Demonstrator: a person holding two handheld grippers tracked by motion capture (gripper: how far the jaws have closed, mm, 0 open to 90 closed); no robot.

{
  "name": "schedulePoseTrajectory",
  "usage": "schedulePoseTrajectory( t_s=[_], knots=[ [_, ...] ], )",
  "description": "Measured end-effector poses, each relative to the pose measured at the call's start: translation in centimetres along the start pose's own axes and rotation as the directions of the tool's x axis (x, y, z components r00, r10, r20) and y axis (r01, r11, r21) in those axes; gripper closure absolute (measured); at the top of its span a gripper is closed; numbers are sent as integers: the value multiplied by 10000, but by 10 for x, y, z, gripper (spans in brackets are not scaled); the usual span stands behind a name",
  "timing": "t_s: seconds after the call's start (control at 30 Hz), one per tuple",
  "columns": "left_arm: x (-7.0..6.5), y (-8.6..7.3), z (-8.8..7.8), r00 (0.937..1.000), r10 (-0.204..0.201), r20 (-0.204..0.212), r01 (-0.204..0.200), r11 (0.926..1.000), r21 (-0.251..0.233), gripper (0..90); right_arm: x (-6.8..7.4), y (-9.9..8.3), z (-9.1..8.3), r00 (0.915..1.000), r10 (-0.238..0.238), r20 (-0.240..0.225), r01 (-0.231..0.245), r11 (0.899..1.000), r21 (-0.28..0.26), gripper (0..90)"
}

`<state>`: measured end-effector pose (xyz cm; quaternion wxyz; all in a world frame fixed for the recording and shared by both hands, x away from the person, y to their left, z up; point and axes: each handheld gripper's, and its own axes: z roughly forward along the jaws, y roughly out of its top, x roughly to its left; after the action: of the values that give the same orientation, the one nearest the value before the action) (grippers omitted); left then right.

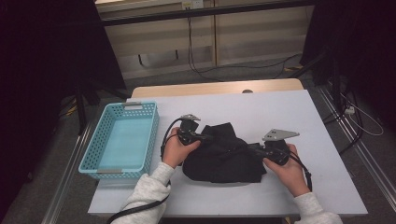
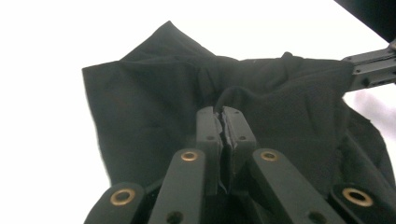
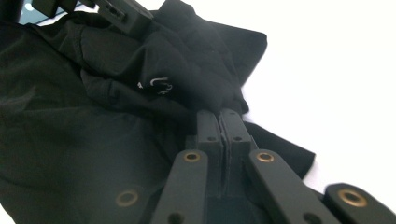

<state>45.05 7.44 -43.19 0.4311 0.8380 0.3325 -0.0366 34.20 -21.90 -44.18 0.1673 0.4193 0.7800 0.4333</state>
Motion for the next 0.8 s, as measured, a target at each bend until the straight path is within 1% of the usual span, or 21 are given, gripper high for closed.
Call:
schedulePoseTrajectory(
  t_s=[0.1, 0.17, 0.2, 0.23, 0.27, 0.33, 0.37, 0.47, 0.5, 0.57, 0.63, 0.67, 0.77, 0.8],
  knots=[
    [2, 2, -10, 9998, -15, -192, 7, 9991, -423, 871, 2, 3, 2, 10000, -4, 25, 5, 9999, -107, 866],
    [4, 4, -20, 9995, -90, -293, 66, 9966, -825, 872, 3, 5, 4, 10000, 22, 20, -22, 9998, -218, 839],
    [6, 5, -26, 9995, -116, -295, 86, 9950, -995, 873, 2, 6, 5, 10000, 19, 32, -18, 9996, -296, 806],
    [9, 6, -31, 9993, -213, -306, 175, 9927, -1192, 872, 2, 7, 5, 9999, 24, 143, -18, 9992, -388, 750],
    [11, 7, -36, 9987, -339, -384, 285, 9909, -1316, 872, 2, 8, 6, 9996, 31, 297, -16, 9986, -522, 720],
    [17, 6, -45, 9973, -499, -535, 412, 9875, -1522, 873, 1, 11, 6, 9990, -42, 445, 70, 9980, -627, 651],
    [20, 6, -48, 9963, -597, -614, 495, 9866, -1552, 873, 1, 12, 7, 9984, -109, 563, 148, 9975, -697, 607],
    [26, 4, -52, 9949, -741, -692, 626, 9859, -1550, 874, 2, 14, 7, 9978, -147, 643, 196, 9969, -761, 533],
    [27, 3, -53, 9946, -747, -725, 622, 9849, -1614, 874, 2, 14, 7, 9977, -138, 657, 186, 9971, -739, 507],
    [28, 3, -56, 9935, -742, -860, 593, 9847, -1639, 874, 1, 14, 9, 9977, -141, 664, 187, 9975, -683, 487],
    [30, 3, -60, 9926, -821, -897, 649, 9816, -1798, 874, 1, 13, 11, 9979, -16, 640, 52, 9984, -559, 446],
    [31, 3, -62, 9919, -822, -969, 640, 9818, -1786, 874, 1, 13, 12, 9979, 41, 643, -7, 9985, -539, 438],
    [35, 1, -65, 9899, -937, -1063, 733, 9805, -1821, 874, 1, 13, 16, 9975, 202, 683, -167, 9985, -516, 409],
    [37, 0, -66, 9886, -1025, -1105, 804, 9787, -1888, 874, 2, 14, 17, 9975, 214, 671, -180, 9985, -513, 405]
  ],
)
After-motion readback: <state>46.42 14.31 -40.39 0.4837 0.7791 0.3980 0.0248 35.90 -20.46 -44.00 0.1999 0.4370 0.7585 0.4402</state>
